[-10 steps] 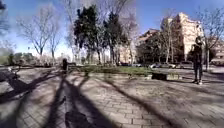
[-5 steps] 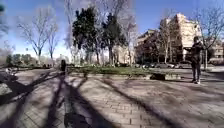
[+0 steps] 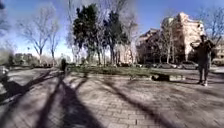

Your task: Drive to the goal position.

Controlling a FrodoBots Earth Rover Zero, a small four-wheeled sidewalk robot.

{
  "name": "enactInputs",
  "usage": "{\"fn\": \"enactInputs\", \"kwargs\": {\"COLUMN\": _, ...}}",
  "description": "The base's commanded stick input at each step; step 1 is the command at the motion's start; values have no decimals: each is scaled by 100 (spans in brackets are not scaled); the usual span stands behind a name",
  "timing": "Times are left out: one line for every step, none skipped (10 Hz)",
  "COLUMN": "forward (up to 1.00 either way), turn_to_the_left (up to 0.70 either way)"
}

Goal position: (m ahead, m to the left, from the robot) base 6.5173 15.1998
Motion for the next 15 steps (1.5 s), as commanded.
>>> {"fn": "enactInputs", "kwargs": {"forward": 11, "turn_to_the_left": 0}}
{"fn": "enactInputs", "kwargs": {"forward": 57, "turn_to_the_left": 0}}
{"fn": "enactInputs", "kwargs": {"forward": 70, "turn_to_the_left": 0}}
{"fn": "enactInputs", "kwargs": {"forward": 70, "turn_to_the_left": 13}}
{"fn": "enactInputs", "kwargs": {"forward": 70, "turn_to_the_left": 35}}
{"fn": "enactInputs", "kwargs": {"forward": 70, "turn_to_the_left": 35}}
{"fn": "enactInputs", "kwargs": {"forward": 70, "turn_to_the_left": 35}}
{"fn": "enactInputs", "kwargs": {"forward": 70, "turn_to_the_left": 35}}
{"fn": "enactInputs", "kwargs": {"forward": 70, "turn_to_the_left": 35}}
{"fn": "enactInputs", "kwargs": {"forward": 70, "turn_to_the_left": 35}}
{"fn": "enactInputs", "kwargs": {"forward": 70, "turn_to_the_left": 35}}
{"fn": "enactInputs", "kwargs": {"forward": 70, "turn_to_the_left": 35}}
{"fn": "enactInputs", "kwargs": {"forward": 70, "turn_to_the_left": 35}}
{"fn": "enactInputs", "kwargs": {"forward": 70, "turn_to_the_left": 35}}
{"fn": "enactInputs", "kwargs": {"forward": 70, "turn_to_the_left": 35}}
